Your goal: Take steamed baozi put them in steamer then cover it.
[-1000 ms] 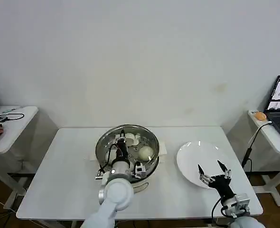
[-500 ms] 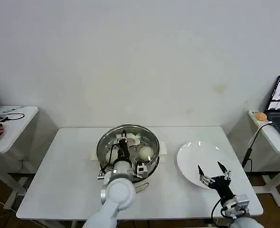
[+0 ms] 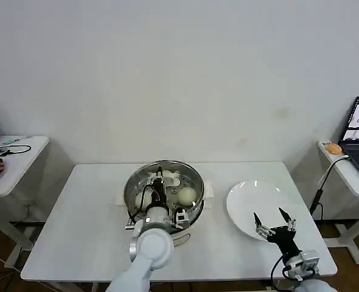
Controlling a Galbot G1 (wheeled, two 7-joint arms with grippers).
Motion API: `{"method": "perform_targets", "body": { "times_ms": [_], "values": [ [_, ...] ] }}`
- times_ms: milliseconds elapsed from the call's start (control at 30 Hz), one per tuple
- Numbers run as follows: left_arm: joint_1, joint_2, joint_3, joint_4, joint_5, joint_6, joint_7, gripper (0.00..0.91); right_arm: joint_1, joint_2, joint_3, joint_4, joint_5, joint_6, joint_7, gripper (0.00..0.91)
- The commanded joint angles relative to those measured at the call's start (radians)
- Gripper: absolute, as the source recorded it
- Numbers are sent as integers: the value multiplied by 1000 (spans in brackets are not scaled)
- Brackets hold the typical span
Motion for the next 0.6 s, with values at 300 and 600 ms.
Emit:
{"method": "perform_targets", "body": {
  "times_ms": [300,600],
  "values": [
    [9,3,2,6,1,-3,-12,0,0,1,2,-4,1,3,-1,907],
    [9,2,0,10,1,-16,-19,0,-2,2,2,-3,1,4,-2,907]
  ]
}}
